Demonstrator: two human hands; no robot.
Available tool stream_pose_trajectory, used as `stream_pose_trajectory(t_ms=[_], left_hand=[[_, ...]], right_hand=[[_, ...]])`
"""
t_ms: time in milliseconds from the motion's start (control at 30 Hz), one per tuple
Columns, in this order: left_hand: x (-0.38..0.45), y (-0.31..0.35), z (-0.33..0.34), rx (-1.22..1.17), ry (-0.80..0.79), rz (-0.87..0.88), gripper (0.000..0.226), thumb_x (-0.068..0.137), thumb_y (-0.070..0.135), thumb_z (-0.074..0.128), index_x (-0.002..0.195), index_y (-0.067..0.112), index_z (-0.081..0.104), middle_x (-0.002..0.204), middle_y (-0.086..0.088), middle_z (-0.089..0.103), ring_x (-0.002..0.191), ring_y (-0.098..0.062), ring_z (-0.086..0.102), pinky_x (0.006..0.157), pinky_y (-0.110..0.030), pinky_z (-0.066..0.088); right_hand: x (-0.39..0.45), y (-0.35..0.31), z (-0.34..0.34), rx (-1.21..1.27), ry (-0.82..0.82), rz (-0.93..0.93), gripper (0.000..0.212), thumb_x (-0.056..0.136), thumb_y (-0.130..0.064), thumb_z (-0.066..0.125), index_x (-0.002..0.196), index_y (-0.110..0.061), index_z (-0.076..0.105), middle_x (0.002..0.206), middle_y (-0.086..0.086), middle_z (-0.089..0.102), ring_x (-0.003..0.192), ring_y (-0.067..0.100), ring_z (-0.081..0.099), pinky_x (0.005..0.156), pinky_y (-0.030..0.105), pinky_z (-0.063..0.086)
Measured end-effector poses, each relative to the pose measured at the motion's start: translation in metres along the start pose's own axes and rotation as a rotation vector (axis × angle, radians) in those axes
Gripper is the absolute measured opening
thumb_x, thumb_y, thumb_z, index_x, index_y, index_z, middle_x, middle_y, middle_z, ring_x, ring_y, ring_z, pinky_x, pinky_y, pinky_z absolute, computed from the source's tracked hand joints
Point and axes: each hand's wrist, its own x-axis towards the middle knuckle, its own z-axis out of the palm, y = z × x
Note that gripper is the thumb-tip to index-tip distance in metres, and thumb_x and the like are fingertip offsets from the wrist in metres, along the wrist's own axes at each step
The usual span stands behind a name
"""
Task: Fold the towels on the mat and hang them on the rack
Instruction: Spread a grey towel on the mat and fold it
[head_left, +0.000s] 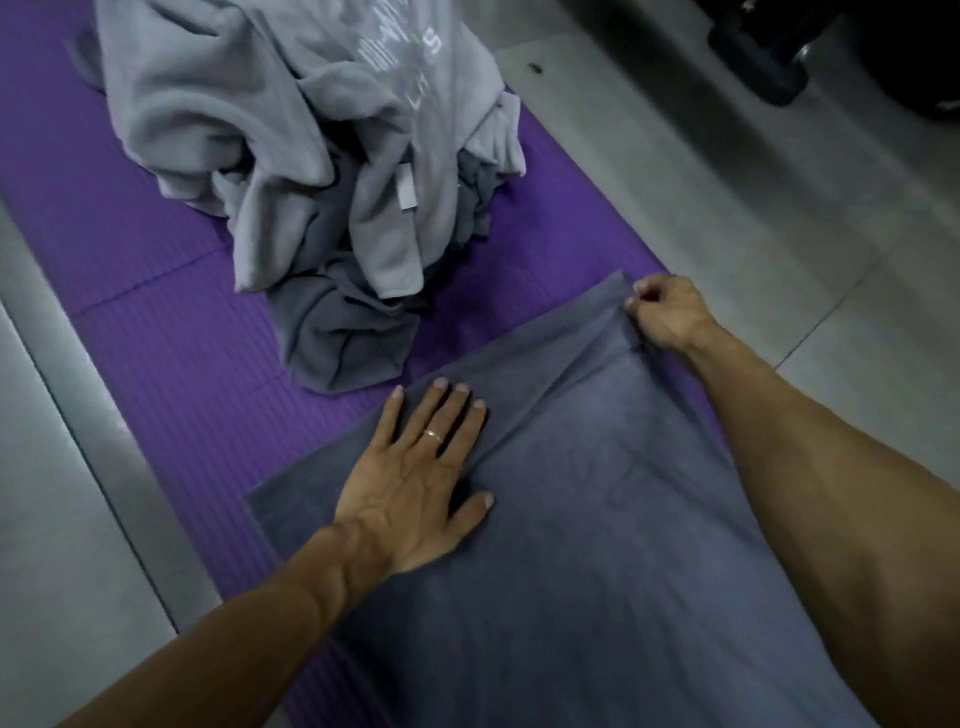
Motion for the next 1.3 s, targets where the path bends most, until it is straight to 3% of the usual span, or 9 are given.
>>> stream_pose_trajectory(t_ms=[100,200,333,500,700,800,933,1067,1300], left_hand=[[-0.001,0.003,-0.002,-0.033,0.036,0.001,0.083,0.085,0.065,0.034,0.149,0.013,0.033,0.156,-0.013,0.028,0.147,-0.030,0.016,0.114,-0.057,0.011],[0.011,0.004,-0.014,-0.158,0.140,0.015,0.070,0.088,0.059,0.038,0.138,0.012,0.049,0.149,-0.012,0.041,0.142,-0.032,0.030,0.113,-0.056,0.017],[0.086,0.005,-0.032,-0.415,0.289,0.026,0.047,0.096,0.035,0.036,0.123,0.006,0.061,0.131,-0.016,0.057,0.125,-0.037,0.050,0.100,-0.051,0.044],[0.137,-0.002,-0.020,-0.171,0.054,0.246,0.062,0.095,0.038,0.016,0.143,0.010,0.044,0.150,-0.007,0.041,0.141,-0.028,0.035,0.112,-0.050,0.028],[0.136,-0.008,-0.015,0.004,0.009,0.230,0.073,0.090,0.049,-0.001,0.154,0.018,0.016,0.161,0.003,0.014,0.149,-0.017,0.008,0.119,-0.041,0.002],[0.134,-0.003,-0.016,0.043,0.071,0.214,0.069,0.091,0.043,0.011,0.150,0.013,0.029,0.158,-0.001,0.027,0.148,-0.022,0.013,0.118,-0.050,0.007],[0.145,0.014,-0.016,0.090,0.147,0.397,0.060,0.086,0.023,0.027,0.141,0.007,0.046,0.149,-0.006,0.043,0.143,-0.025,0.030,0.116,-0.050,0.022],[0.172,0.021,-0.018,0.059,-0.014,0.378,0.079,0.087,0.055,0.005,0.153,0.014,0.019,0.161,-0.003,0.016,0.149,-0.017,0.010,0.120,-0.046,0.007],[0.175,0.047,-0.020,0.100,0.072,0.429,0.071,0.092,0.044,0.008,0.151,0.007,0.026,0.158,-0.008,0.026,0.148,-0.025,0.017,0.119,-0.049,0.006]], right_hand=[[0.001,0.003,0.003,-0.065,0.032,0.019,0.005,0.089,-0.016,0.060,0.093,-0.018,0.063,0.088,0.005,0.064,0.093,0.024,0.062,0.080,0.024,0.044],[-0.022,0.016,0.006,-0.020,0.220,-0.038,0.023,0.088,-0.017,0.058,0.110,-0.012,0.062,0.104,0.011,0.067,0.102,0.029,0.061,0.093,0.034,0.047],[-0.069,0.041,0.015,-0.196,0.292,-0.298,0.037,0.076,-0.012,0.060,0.113,-0.016,0.062,0.107,0.013,0.056,0.102,0.035,0.053,0.084,0.046,0.046],[-0.069,0.045,0.026,-0.473,0.165,-0.542,0.025,0.080,-0.008,0.059,0.103,-0.015,0.068,0.100,0.013,0.055,0.088,0.036,0.055,0.071,0.042,0.040],[-0.072,0.063,0.016,-0.451,0.160,-0.445,0.034,0.086,-0.007,0.052,0.117,-0.020,0.060,0.112,0.009,0.053,0.100,0.033,0.051,0.079,0.041,0.038],[-0.076,0.068,0.011,-0.322,0.202,-0.194,0.048,0.090,-0.017,0.052,0.138,-0.018,0.046,0.126,0.010,0.052,0.118,0.032,0.044,0.095,0.046,0.038],[-0.068,0.066,0.002,-0.161,0.180,0.117,0.018,0.090,-0.021,0.053,0.105,-0.022,0.063,0.104,0.004,0.065,0.110,0.029,0.054,0.098,0.046,0.042],[-0.064,0.064,-0.004,0.000,0.203,0.217,0.013,0.089,-0.014,0.049,0.084,-0.023,0.058,0.093,0.005,0.067,0.101,0.030,0.061,0.094,0.046,0.046],[-0.098,0.095,-0.012,-0.214,0.229,0.188,0.032,0.089,-0.027,0.058,0.121,-0.021,0.059,0.116,0.004,0.059,0.116,0.027,0.051,0.100,0.044,0.037]])
